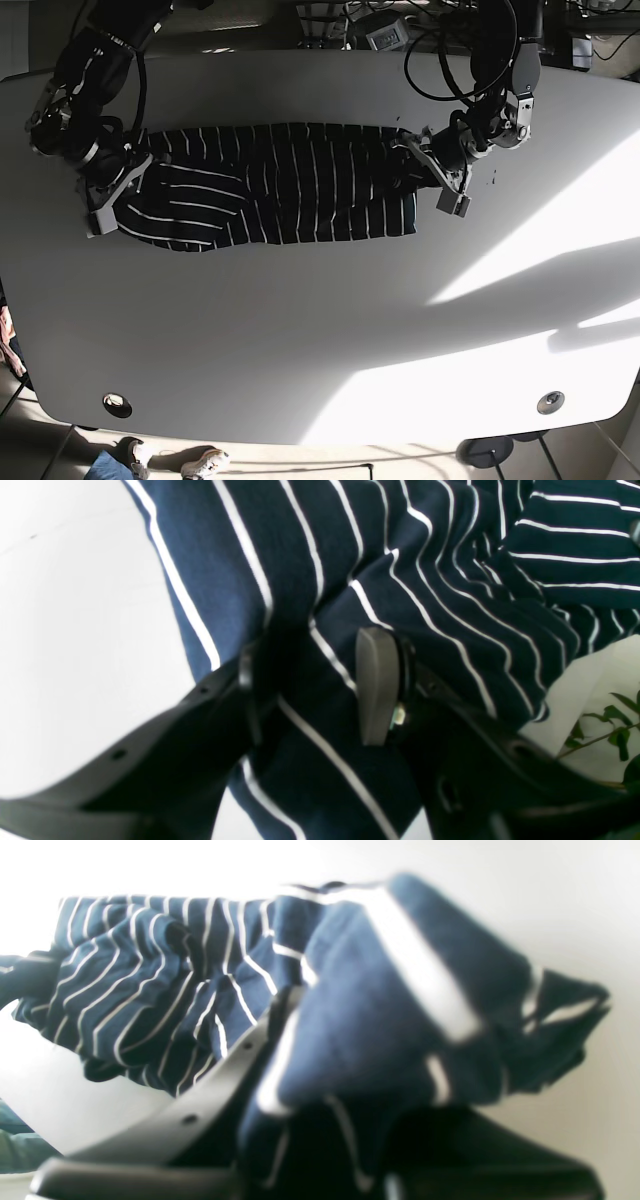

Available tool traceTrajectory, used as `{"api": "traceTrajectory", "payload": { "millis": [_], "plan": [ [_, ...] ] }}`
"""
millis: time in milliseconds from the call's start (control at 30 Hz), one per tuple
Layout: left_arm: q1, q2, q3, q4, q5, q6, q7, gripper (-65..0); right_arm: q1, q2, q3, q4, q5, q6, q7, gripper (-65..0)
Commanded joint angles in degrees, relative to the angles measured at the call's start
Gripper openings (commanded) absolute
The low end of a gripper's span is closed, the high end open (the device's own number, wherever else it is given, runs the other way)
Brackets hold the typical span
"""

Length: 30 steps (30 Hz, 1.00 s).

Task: Fold the T-shirt properly
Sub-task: 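Grasp the strip ends with both grippers and fold them toward the middle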

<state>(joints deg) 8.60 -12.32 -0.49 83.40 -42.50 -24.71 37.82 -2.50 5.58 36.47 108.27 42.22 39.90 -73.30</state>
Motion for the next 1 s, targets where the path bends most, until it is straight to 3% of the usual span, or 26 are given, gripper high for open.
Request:
{"api": "traceTrajectory", "payload": {
  "millis": [33, 133, 233, 333, 400, 433, 500, 667, 867, 900, 933, 967, 1000],
  "plan": [
    [0.15, 1.64, 0.01, 0.08, 1.75, 1.19, 1.87, -41.8, 1.4, -2.02, -0.03, 5.53, 1.43, 0.1, -1.91, -62.9],
    [-0.38, 2.51, 0.1, -0.01, 1.75, 1.28, 1.87, -41.8, 2.9, -5.28, -1.0, 6.5, 1.43, 0.1, -4.2, -62.9],
    [-0.82, 3.66, 0.1, -0.01, 1.84, 1.28, 2.13, -41.8, 2.81, -7.12, -8.2, 6.5, 1.17, 0.1, -4.02, -62.8],
    [-1.0, 3.57, 1.94, -0.1, 1.84, 1.37, 1.96, -41.8, 2.99, -11.87, -13.3, 4.74, 0.9, 0.1, -3.93, -62.8],
    [-1.0, 3.48, 2.47, -0.01, 1.84, 1.37, 1.96, -41.8, 3.07, -12.49, -16.38, 2.19, 0.9, 0.1, -2.0, -62.8],
    [-1.0, 3.57, 2.47, 0.08, 1.84, 1.37, 1.96, -41.8, 2.99, -12.49, -18.75, 0.96, 0.9, 0.1, -0.24, -62.8],
    [-1.0, 3.48, 2.47, 0.17, 1.84, 1.37, 1.96, -41.8, 2.81, -12.31, -24.12, -3.61, 1.08, -2.05, 5.12, -62.8],
    [-0.91, 3.57, 2.47, 0.17, 1.84, 1.37, 1.96, -41.8, 4.13, -10.46, -33.87, -14.42, 0.9, -2.58, 15.58, -62.5],
    [-1.0, 3.66, 2.38, 0.17, 1.84, 1.37, 1.96, -41.8, 6.77, -6.07, -36.16, -17.59, 0.9, -2.76, 19.19, -62.3],
    [-1.0, 3.66, 2.38, 0.08, 1.84, 1.37, 1.87, -41.8, 7.21, -5.63, -36.16, -17.67, 0.9, -3.72, 19.19, -61.5],
    [-1.08, 3.66, 2.38, -0.01, 1.84, 1.37, 1.87, -41.8, 7.56, -5.45, -36.25, -17.67, 0.9, -6.8, 19.28, -55.2],
    [-1.08, 3.66, 2.38, -0.01, 1.84, 1.37, 1.87, -41.8, 7.56, -5.45, -36.25, -17.32, 0.9, -9.0, 19.28, -48.0],
    [-1.08, 3.66, 2.38, -0.01, 1.84, 1.37, 1.87, -41.8, 7.56, -5.45, -36.34, -17.06, 0.99, -11.64, 19.19, -34.6]
  ]
}}
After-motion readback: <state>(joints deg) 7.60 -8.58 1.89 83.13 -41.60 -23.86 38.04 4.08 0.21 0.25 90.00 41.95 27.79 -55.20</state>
